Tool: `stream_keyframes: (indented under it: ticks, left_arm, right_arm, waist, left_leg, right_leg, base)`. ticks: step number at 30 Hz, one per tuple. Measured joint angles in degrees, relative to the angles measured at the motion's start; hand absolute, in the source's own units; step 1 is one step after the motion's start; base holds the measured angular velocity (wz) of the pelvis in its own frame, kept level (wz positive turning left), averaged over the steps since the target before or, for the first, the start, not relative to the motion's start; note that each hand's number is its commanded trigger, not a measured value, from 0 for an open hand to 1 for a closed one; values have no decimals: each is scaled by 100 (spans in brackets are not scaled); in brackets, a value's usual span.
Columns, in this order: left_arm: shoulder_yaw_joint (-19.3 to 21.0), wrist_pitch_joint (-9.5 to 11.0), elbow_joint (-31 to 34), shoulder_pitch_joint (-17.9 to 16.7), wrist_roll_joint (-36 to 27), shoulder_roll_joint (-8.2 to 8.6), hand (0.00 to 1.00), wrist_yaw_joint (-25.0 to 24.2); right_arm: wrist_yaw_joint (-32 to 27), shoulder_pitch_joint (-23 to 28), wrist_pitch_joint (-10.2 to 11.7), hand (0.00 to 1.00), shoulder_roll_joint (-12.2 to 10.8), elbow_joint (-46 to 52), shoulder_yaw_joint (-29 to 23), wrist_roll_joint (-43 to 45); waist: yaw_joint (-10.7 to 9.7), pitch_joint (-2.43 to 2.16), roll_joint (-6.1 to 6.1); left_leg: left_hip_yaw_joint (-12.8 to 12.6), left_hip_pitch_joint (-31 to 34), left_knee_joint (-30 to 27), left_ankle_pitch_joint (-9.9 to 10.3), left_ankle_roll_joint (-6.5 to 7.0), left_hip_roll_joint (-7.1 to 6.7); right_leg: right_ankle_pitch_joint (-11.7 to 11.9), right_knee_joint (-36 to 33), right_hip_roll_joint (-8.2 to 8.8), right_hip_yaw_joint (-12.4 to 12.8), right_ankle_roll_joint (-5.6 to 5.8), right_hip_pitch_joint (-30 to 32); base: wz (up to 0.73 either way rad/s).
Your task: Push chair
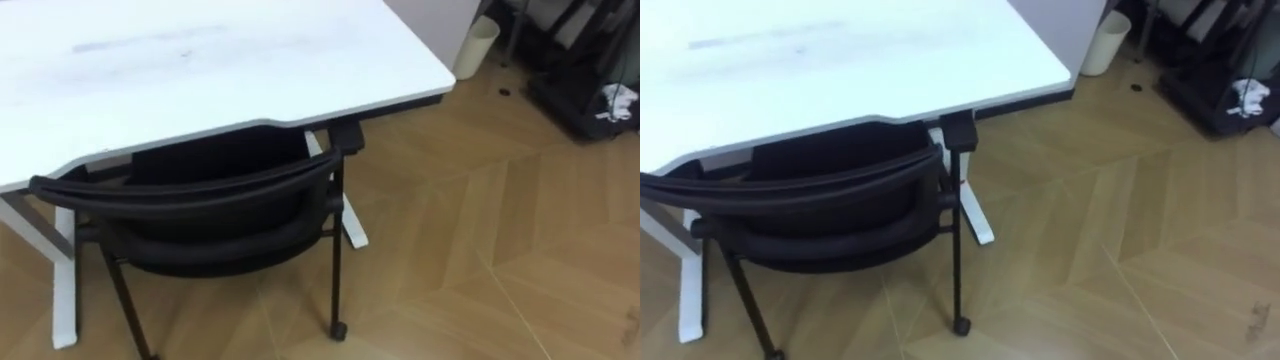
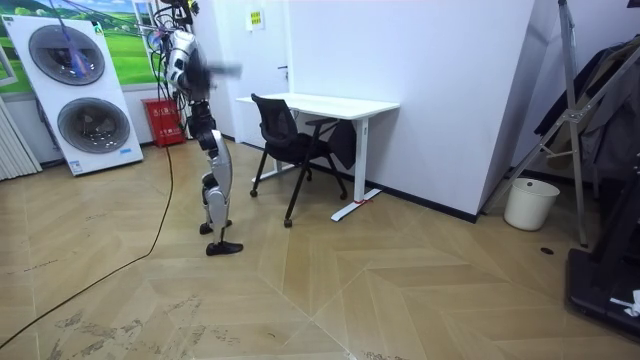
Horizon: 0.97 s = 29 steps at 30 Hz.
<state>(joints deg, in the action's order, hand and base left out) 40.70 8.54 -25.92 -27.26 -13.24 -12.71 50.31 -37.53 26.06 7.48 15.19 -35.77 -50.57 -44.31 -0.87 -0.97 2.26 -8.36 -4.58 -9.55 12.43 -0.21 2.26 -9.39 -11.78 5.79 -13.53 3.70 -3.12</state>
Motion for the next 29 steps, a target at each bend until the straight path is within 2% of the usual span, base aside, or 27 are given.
stream_keyframes:
  ticks: [1,3,4,6,7,9,10,11,13,15,20,22,24,28,29]
  left_arm:
    - [-23,1,-230,-74,-107,53,0,-55]
    - [-146,22,-1015,-152,-292,296,0,-358]
    - [-172,48,-1240,-126,-283,360,0,-446]
    - [-618,54,-2270,-106,-303,505,0,-992]
    - [-744,45,-2494,-101,-301,545,0,-1136]
    - [-1307,-165,-3219,38,-293,698,0,-1658]
    - [-1431,-245,-3326,77,-293,717,0,-1791]
    - [-1633,-369,-3551,208,-272,732,0,-2073]
    - [-1915,-533,-3916,473,-214,712,0,-2585]
    - [-2304,-679,-3994,608,-168,667,0,-2872]
    - [-2822,-900,-3980,1035,23,675,0,-3664]
    - [-2883,-919,-3953,1206,68,680,0,-3884]
    - [-3013,-938,-3822,1404,224,678,0,-4024]
    - [-3253,-935,-3648,1586,613,675,0,-4254]
    - [-3301,-934,-3600,1641,813,676,0,-4357]
  right_arm:
    - [92,30,-10,0,-96,-308,6,-109]
    - [556,104,-8,0,-384,-1544,308,-157]
    - [711,108,-6,0,-469,-1800,393,-158]
    - [1324,97,-117,0,-663,-2741,1049,-161]
    - [1457,77,-167,0,-693,-2937,1229,-137]
    - [1848,-134,-392,0,-739,-3468,1881,233]
    - [1931,-248,-417,0,-739,-3560,2004,370]
    - [2090,-413,-540,0,-741,-3616,2266,655]
    - [2427,-707,-648,0,-738,-3666,2666,1036]
    - [2630,-984,-719,0,-737,-3667,3017,1041]
    - [3239,-1489,-779,0,-739,-3632,3495,1103]
    - [3421,-1566,-783,0,-751,-3618,3634,1119]
    - [3636,-1608,-790,0,-768,-3620,3860,1196]
    - [3874,-1586,-822,0,-815,-3570,4161,1258]
    - [3931,-1561,-823,0,-843,-3530,4216,1276]
  waist:
    - [-8,-20,-31]
    - [-51,-24,-123]
    - [-47,-28,-132]
    - [-79,-17,-186]
    - [-105,-19,-182]
    - [-126,-18,-181]
    - [-126,-16,-178]
    - [-129,-13,-174]
    - [-133,-10,-176]
    - [-162,-1,-180]
    - [-176,38,-207]
    - [-186,69,-207]
    - [-190,129,-191]
    - [-185,144,-179]
    - [-189,160,-177]
  left_leg:
    - [5,-15,-6,23,-5,0]
    - [27,-24,-36,58,-9,-6]
    - [27,-29,-36,58,-11,-6]
    - [-6,-153,-16,63,-33,4]
    - [-2,-184,-15,71,-45,3]
    - [-44,-250,-31,91,-59,12]
    - [-49,-245,-39,91,-58,12]
    - [-56,-239,-49,91,-56,9]
    - [-71,-243,-53,72,-26,-5]
    - [-72,-225,-60,70,-24,5]
    - [-77,-186,-18,69,-28,14]
    - [-73,-176,-8,67,-30,13]
    - [-74,-148,-5,67,-30,11]
    - [-92,-88,-7,67,-30,10]
    - [-94,-88,-6,67,-30,9]
  right_leg:
    - [-20,1,1,-5,6,-16]
    - [-73,0,17,-17,11,-77]
    - [-78,-1,16,7,5,-78]
    - [-103,-1,4,53,-17,-174]
    - [-115,-2,5,50,-13,-203]
    - [-131,-11,15,121,-5,-195]
    - [-130,-7,15,130,-6,-196]
    - [-118,-2,14,141,-7,-195]
    - [-95,9,6,121,-10,-198]
    - [-86,9,-4,105,-21,-187]
    - [-85,47,-30,77,-21,-165]
    - [-84,85,-37,68,-20,-191]
    - [-84,102,-39,65,-19,-166]
    - [-85,101,-38,86,-19,-88]
    - [-85,103,-38,86,-19,-84]
  base:
    - [0]
    - [0]
    - [-4]
    - [-6]
    - [0]
    - [-7]
    - [-9]
    - [-4]
    - [-2]
    - [0]
    - [3]
    - [0]
    - [0]
    - [-3]
    - [0]
